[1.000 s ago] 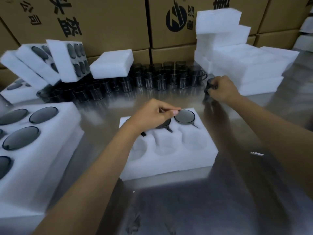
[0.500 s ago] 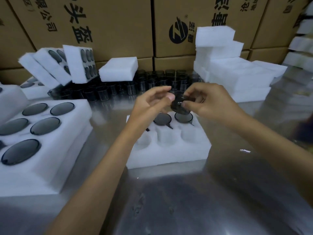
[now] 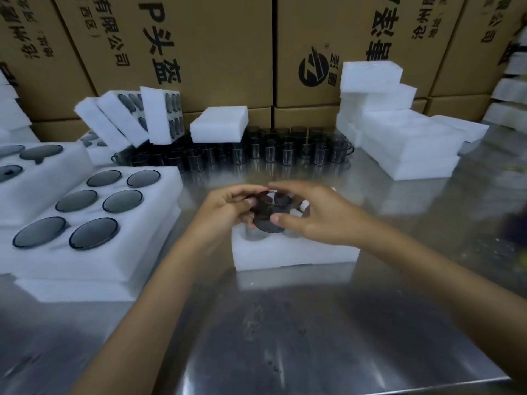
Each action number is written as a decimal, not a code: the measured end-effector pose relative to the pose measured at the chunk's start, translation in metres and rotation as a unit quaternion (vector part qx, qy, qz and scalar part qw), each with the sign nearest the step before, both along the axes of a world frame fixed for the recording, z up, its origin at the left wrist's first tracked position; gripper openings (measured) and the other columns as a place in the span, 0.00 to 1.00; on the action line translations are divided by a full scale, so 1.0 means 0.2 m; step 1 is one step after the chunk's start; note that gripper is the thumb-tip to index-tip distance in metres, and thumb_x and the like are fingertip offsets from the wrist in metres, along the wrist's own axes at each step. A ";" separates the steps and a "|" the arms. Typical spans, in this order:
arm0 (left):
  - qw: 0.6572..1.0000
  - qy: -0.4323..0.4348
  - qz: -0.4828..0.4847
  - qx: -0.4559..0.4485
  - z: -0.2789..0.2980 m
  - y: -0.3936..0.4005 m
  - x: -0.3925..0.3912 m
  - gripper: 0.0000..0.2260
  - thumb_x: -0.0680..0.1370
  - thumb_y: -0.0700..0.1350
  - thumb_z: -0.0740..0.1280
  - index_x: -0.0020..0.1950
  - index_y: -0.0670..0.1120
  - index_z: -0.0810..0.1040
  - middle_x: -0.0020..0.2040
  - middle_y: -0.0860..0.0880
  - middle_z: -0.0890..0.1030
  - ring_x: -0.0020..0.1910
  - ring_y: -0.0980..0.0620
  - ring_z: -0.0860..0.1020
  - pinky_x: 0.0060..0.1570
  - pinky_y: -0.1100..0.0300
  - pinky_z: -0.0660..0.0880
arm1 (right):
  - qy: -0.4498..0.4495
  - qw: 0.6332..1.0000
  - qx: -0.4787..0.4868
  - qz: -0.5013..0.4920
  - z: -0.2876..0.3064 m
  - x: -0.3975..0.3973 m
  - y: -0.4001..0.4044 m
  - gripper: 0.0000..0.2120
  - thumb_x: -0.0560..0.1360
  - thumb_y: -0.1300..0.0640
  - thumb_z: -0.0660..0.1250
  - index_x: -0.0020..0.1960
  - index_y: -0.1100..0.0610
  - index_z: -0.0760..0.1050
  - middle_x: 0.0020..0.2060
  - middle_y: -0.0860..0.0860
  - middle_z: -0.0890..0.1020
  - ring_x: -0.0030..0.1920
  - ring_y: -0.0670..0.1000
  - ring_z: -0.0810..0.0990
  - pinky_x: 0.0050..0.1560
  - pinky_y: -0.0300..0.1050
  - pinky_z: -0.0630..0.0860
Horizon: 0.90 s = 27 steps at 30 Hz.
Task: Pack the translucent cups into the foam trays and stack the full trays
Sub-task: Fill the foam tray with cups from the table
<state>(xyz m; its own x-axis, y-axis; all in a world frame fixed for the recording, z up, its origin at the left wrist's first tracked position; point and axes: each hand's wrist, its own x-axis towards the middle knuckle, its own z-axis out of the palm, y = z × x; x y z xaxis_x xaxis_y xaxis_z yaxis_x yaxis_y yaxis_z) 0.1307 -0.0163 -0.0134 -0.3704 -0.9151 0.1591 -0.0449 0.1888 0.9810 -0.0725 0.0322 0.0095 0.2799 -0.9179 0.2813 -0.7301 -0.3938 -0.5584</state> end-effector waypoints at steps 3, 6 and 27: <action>1.000 0.016 -0.008 0.020 -0.02 0.00 0.04 0.17 0.79 0.29 0.60 0.54 0.44 0.84 0.52 0.42 0.85 0.43 0.47 0.81 0.40 0.63 0.78 | -0.020 1.000 -0.018 0.008 -0.06 0.06 0.03 0.26 0.74 0.45 0.73 0.70 0.43 0.72 0.52 0.38 0.76 0.50 0.39 0.77 0.52 0.37 0.76; 0.999 0.004 0.030 -0.009 -0.03 0.00 0.06 0.17 0.79 0.31 0.60 0.53 0.46 0.85 0.52 0.49 0.86 0.56 0.50 0.82 0.53 0.64 0.78 | -0.050 0.998 -0.026 -0.018 -0.09 0.12 0.02 0.28 0.71 0.45 0.75 0.70 0.43 0.72 0.51 0.40 0.75 0.47 0.43 0.78 0.54 0.45 0.77; 0.998 -0.039 0.039 -0.036 -0.19 0.00 0.05 0.12 0.81 0.48 0.67 0.61 0.61 0.82 0.77 0.62 0.63 0.76 0.68 0.51 0.72 0.62 0.52 | 0.050 0.991 -0.104 -0.061 -0.21 0.13 0.00 0.25 0.75 0.34 0.65 0.67 0.45 0.77 0.57 0.41 0.80 0.65 0.45 0.69 0.61 0.46 0.65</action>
<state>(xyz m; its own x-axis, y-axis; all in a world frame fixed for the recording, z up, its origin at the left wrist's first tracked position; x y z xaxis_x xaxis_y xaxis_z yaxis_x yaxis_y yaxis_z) 0.1411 -0.0157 -0.0516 -0.3121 -0.9290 0.1988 -0.1380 0.2514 0.9580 -0.0462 0.0319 -0.0334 0.2068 -0.8714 0.4449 -0.8268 -0.3988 -0.3968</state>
